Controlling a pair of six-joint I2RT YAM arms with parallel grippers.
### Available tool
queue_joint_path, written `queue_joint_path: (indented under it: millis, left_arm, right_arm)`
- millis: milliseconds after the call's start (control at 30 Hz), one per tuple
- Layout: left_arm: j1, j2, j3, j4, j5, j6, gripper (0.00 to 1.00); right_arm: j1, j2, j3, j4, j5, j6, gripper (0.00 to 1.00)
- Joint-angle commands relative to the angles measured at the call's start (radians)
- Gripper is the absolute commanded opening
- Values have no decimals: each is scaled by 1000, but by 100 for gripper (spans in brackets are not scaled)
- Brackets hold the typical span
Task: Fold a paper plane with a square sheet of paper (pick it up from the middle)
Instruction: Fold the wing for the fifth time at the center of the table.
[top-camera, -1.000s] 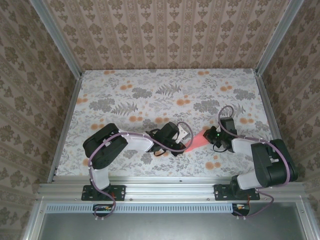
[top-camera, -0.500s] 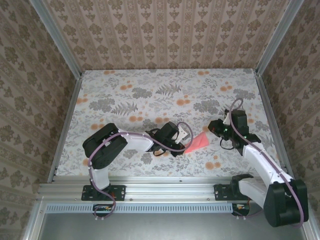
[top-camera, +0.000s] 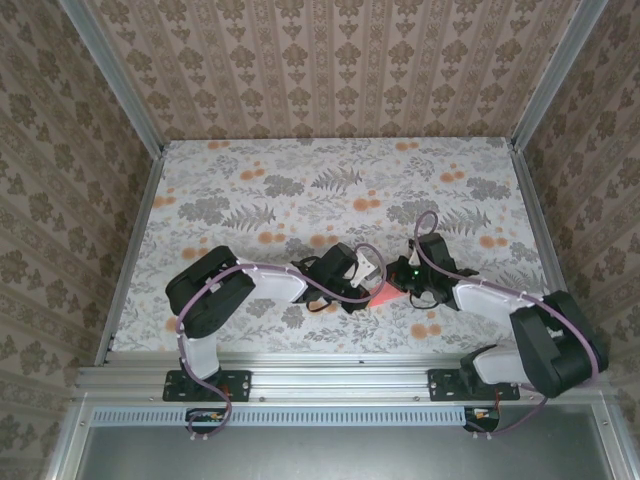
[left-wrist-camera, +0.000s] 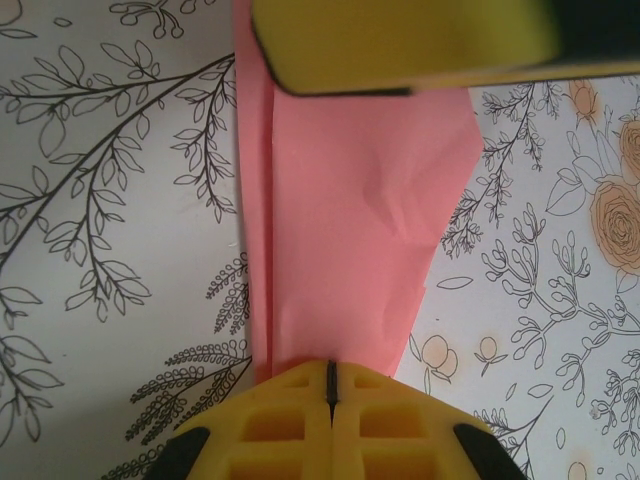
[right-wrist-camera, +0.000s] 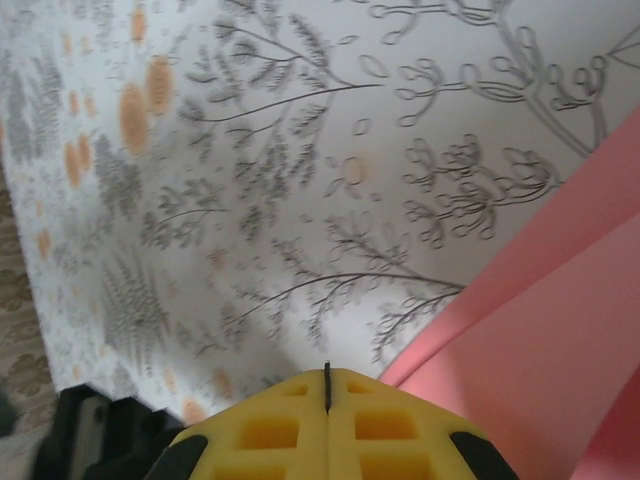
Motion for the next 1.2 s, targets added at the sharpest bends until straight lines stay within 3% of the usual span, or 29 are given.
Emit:
queue_joint_path:
  millis: [0,333,567,1167]
  left_arm:
    - [-4,54,-55,-172,15,6,4]
    - [7,42,-71,-194,10,24,4]
    - [17,41,-101,-212,10,31,3]
    - [23,-4,-153,-252,15,27,3]
  right_arm:
    - [-8,95,-8,67,51,-26,5]
    - [-112,191,-4,60,88,-146,5]
    - [-180,163,-23,48,106,-149,5]
    - [-247,173,5,111,124,-84,6]
